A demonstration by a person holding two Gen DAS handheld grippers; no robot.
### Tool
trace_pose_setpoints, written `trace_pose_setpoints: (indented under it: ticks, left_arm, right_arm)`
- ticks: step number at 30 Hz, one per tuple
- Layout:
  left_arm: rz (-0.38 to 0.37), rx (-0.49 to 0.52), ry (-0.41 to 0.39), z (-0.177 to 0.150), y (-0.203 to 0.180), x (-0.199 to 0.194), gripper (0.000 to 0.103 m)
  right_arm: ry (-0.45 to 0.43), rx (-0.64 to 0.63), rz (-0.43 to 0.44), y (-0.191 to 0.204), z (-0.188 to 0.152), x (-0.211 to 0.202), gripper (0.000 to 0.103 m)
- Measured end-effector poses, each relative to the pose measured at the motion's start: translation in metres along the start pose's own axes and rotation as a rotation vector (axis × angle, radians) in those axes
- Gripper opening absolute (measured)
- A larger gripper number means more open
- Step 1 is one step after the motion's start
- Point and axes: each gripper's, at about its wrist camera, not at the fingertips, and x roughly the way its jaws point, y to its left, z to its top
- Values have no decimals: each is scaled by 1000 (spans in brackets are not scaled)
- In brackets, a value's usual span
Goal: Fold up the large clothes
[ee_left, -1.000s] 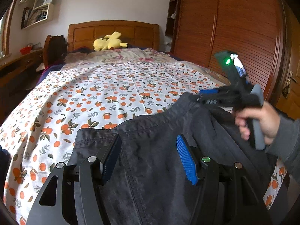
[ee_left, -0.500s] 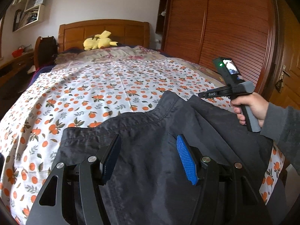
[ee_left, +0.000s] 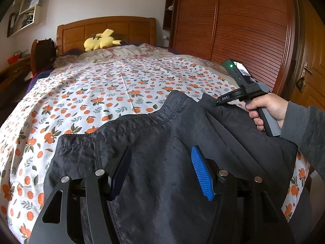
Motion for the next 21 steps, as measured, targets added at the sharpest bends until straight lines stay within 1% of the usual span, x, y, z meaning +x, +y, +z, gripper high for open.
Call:
trace_pose_setpoints:
  ticks: [1, 3, 5, 8, 10, 11, 14, 15, 16, 17, 18, 19, 21]
  left_arm:
    - [1, 0, 0, 0, 0, 0, 63]
    - [-1, 0, -2, 0, 0, -1, 63]
    - [-2, -2, -4, 0, 1, -2, 63]
    - [-1, -7, -8, 0, 2, -4, 63]
    - [0, -8, -12, 0, 2, -6, 64]
    - [0, -7, -14, 0, 2, -7, 66]
    - [4, -5, -19, 1, 1, -11, 68]
    - [4, -3, -19, 1, 1, -12, 69]
    - [5, -1, -19, 0, 0, -13, 69]
    - [6, 0, -19, 0, 0, -14, 70]
    - [8, 2, -19, -1, -1, -15, 74]
    - [10, 6, -19, -2, -3, -16, 76]
    - [21, 10, -20, -2, -5, -17, 90]
  right_arm:
    - [-18, -4, -2, -1, 1, -3, 7]
    - [-83, -3, -20, -4, 2, -17, 6]
    - [-132, 16, -64, -10, 4, -28, 6]
    - [-175, 45, -108, -23, 8, -39, 5]
    - [-163, 51, -138, -27, 9, -35, 5]
    - [-139, 51, -150, -27, 9, -29, 5]
    - [-113, 46, -167, -25, 7, -18, 7]
    - [-114, 46, -175, -24, 6, -18, 9]
    - [-116, 45, -183, -24, 5, -19, 16]
    - [-121, 40, -198, -22, 4, -22, 21]
    - [-127, 33, -203, -21, 3, -25, 26]
    - [-133, 15, -198, -19, 1, -32, 26]
    - [-141, -2, -187, -18, -5, -44, 26]
